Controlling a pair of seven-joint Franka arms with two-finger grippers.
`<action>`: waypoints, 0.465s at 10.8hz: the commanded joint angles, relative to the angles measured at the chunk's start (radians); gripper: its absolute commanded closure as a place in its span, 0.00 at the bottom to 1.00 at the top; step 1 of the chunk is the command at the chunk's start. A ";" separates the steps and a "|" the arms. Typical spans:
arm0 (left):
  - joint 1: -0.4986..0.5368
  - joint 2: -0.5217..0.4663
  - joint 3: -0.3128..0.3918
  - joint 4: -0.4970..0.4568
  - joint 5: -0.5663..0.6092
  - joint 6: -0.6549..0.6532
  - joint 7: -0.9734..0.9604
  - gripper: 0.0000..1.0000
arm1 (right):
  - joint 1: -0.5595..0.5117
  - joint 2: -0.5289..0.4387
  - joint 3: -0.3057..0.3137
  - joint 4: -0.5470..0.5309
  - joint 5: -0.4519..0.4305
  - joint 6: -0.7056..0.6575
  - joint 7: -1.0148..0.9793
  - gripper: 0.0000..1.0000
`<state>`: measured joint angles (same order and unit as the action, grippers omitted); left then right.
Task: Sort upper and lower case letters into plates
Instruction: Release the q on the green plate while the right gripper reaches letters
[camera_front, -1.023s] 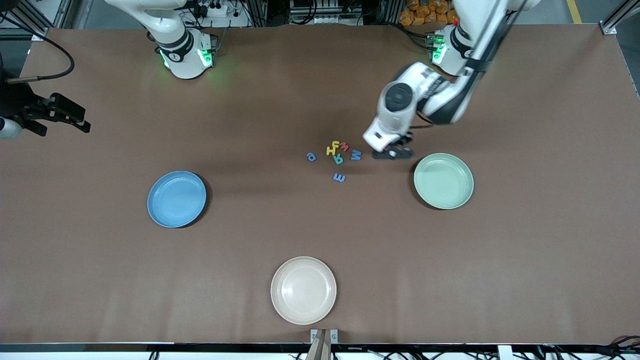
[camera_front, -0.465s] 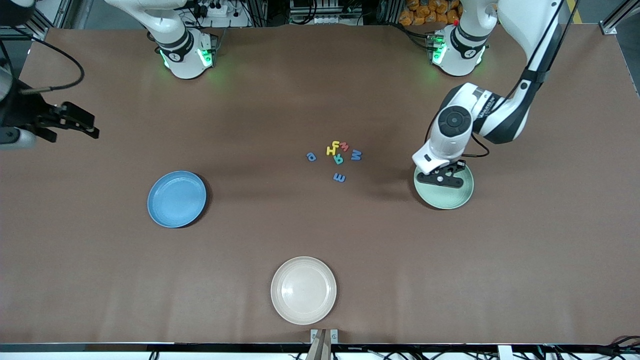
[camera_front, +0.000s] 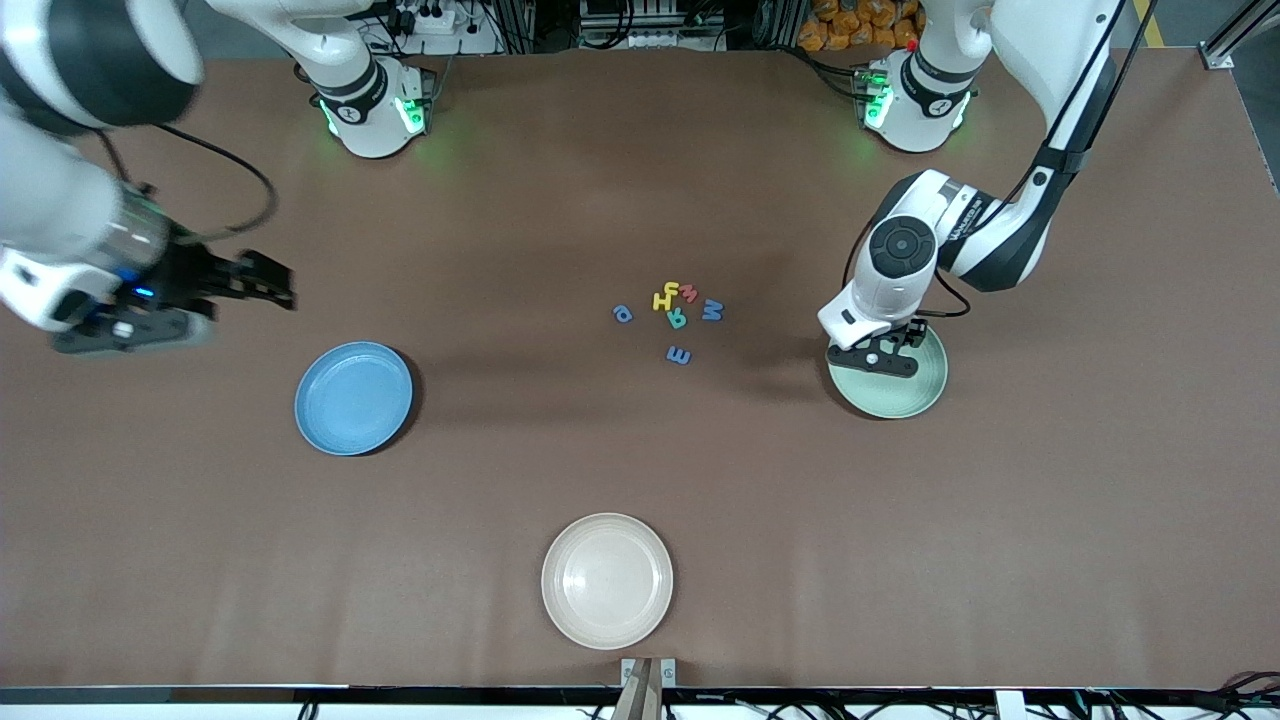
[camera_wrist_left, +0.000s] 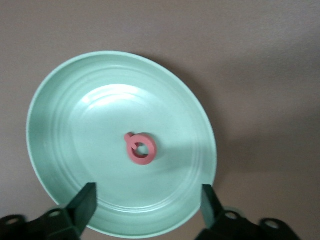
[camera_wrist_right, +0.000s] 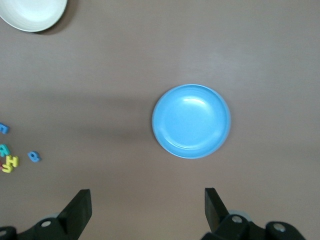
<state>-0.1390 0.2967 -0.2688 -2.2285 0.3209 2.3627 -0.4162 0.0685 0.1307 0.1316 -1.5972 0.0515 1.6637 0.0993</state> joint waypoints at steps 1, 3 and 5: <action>-0.004 0.006 -0.004 0.012 -0.077 0.001 -0.035 0.00 | 0.068 0.059 0.023 0.005 -0.001 0.069 0.113 0.00; -0.008 0.006 -0.035 0.026 -0.158 0.001 -0.122 0.00 | 0.152 0.137 0.025 0.005 -0.012 0.164 0.215 0.00; -0.031 0.009 -0.041 0.027 -0.158 0.001 -0.225 0.00 | 0.227 0.200 0.025 0.005 -0.025 0.238 0.258 0.00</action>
<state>-0.1497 0.2987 -0.3042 -2.2148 0.1891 2.3650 -0.5746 0.2520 0.2813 0.1562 -1.6085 0.0479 1.8639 0.3099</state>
